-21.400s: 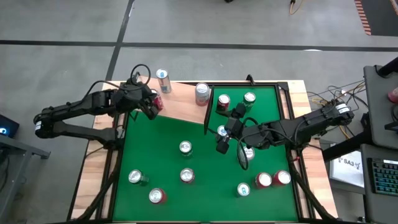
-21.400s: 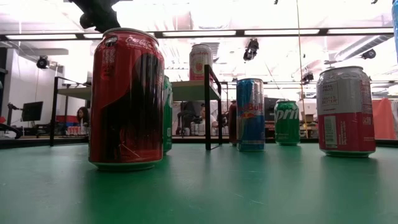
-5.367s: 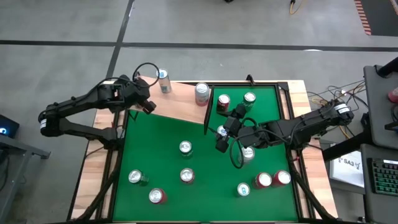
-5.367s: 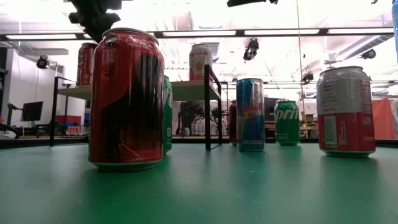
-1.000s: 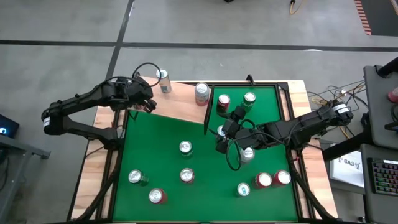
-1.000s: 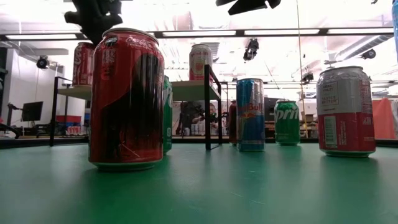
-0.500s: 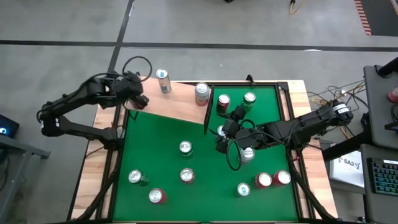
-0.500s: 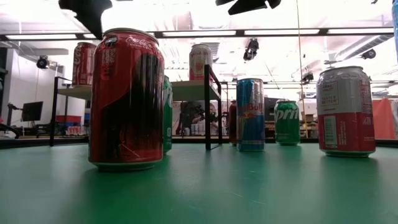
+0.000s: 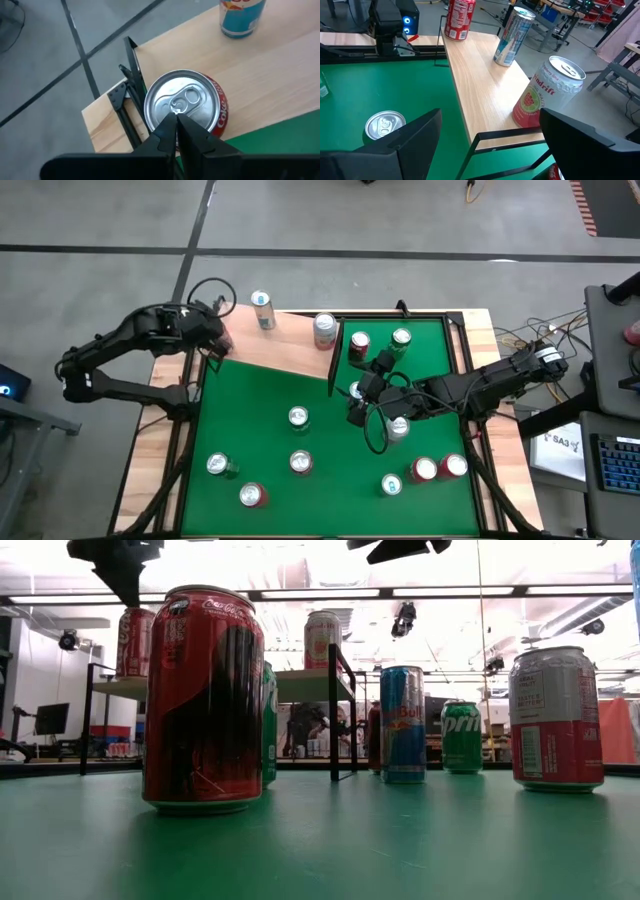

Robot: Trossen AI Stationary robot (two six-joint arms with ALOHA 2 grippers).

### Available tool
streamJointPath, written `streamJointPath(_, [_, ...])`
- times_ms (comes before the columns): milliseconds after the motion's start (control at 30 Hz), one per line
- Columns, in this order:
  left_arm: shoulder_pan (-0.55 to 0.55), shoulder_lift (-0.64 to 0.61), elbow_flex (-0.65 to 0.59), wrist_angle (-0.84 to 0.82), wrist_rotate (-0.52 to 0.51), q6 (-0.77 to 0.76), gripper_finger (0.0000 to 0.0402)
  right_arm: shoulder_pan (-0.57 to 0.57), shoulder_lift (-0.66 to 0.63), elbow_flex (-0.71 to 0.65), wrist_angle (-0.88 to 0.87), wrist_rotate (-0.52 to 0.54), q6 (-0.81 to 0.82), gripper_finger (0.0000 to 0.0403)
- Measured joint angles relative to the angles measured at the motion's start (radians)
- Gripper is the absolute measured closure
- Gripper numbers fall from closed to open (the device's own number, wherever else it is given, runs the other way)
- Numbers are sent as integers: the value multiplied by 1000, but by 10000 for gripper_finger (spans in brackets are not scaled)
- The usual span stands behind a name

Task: Place canned beverage on shelf
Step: Put the red/black soda can on the shelf

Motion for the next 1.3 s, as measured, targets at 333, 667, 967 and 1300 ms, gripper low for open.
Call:
streamJointPath(333, [-1,-4,-1,1,37,-54,402,0,0,0,0,0,3,78])
streamJointPath(667, [-1,-7,-1,-7,52,-118,402,0,0,0,-2,-1,-3,78])
streamJointPath(967, [-5,-16,-1,-10,71,-159,402,0,0,0,-2,-2,-14,78])
streamJointPath(1300, [-5,-16,27,-7,72,-137,402,0,0,0,-2,-3,-17,78])
